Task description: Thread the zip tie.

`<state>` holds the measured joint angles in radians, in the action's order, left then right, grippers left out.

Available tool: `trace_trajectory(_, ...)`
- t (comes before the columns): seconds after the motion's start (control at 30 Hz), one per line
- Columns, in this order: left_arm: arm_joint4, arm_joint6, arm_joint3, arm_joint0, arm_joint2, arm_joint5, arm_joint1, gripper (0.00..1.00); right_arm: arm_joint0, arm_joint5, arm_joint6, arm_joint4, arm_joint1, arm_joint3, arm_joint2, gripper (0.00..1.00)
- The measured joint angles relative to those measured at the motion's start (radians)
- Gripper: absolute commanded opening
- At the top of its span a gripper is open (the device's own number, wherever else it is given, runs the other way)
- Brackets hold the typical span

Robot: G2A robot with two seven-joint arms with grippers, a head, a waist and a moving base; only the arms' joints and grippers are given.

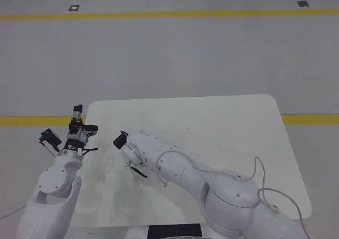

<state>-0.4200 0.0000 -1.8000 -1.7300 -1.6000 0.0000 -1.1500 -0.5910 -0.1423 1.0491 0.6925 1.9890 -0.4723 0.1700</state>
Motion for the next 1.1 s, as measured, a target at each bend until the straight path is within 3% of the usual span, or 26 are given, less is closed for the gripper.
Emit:
trace_trajectory(0.43,0.0,0.0,0.0,0.0,0.0,0.0,0.0,1.0,0.015,-0.008,-0.013,-0.034,-0.004,-0.007,0.001,0.0)
trace_trajectory(1.1,0.0,0.0,0.0,0.0,0.0,0.0,0.0,1.0,0.058,0.041,0.056,-0.077,-0.01,-0.042,0.041,0.0)
